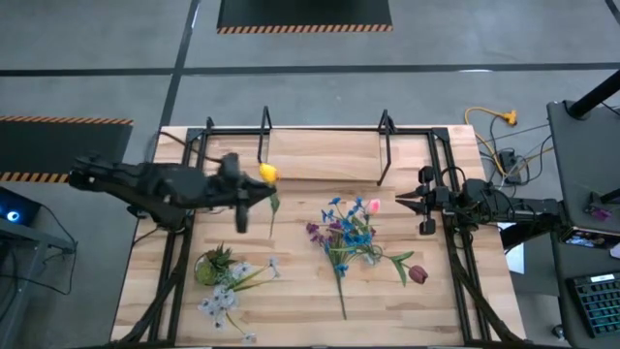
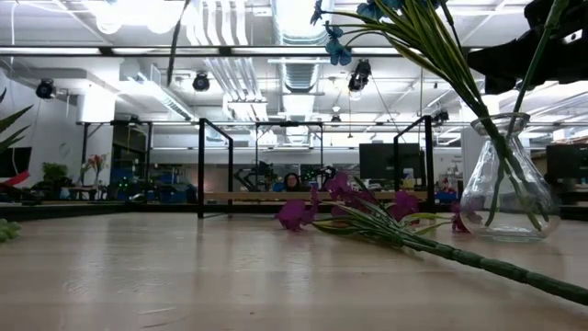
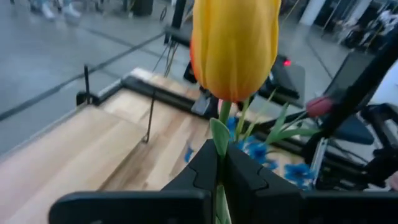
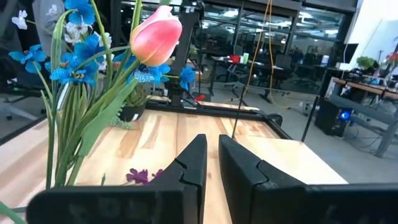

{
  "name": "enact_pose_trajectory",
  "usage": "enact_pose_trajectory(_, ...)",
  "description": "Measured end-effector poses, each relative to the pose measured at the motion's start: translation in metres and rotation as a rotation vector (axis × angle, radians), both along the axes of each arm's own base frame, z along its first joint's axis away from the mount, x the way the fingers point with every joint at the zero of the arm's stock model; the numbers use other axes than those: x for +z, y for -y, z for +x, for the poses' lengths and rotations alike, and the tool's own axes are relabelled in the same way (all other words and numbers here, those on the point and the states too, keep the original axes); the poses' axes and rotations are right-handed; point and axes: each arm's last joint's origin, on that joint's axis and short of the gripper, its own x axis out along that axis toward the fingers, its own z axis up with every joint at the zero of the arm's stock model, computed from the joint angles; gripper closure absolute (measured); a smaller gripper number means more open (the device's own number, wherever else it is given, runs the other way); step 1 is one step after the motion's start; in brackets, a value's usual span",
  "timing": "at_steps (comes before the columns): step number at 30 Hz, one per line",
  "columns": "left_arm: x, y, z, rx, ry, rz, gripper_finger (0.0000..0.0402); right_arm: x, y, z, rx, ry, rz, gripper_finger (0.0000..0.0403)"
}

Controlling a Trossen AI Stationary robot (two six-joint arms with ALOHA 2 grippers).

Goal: Pick and place flowers into a vace then onto a shelf
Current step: Put the yellow flower into the left transparent vase

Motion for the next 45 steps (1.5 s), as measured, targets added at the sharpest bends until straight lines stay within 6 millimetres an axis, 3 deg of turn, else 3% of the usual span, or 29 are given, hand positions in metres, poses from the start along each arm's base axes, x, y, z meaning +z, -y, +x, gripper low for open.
enact_pose_trajectory(7,0.026,0.013,-0.035,-0.001,0.015,0.043,0.0401,0.0,0.0,0.0,0.002,0.001,0.044,0.0369)
enact_pose_trajectory(19,0.058,0.056,-0.067,0.025,0.062,0.117,0.0401,0.0,0.0,0.0,0.002,0.0,0.045,0.0369)
enact_pose_trajectory(31,0.052,0.101,-0.091,-0.021,0.091,0.138,0.0401,0.0,0.0,0.0,0.002,0.0,0.045,0.0369)
enact_pose_trajectory(45,0.029,0.157,-0.115,-0.147,0.083,0.207,0.0401,0.0,0.0,0.0,0.002,0.0,0.045,0.0369)
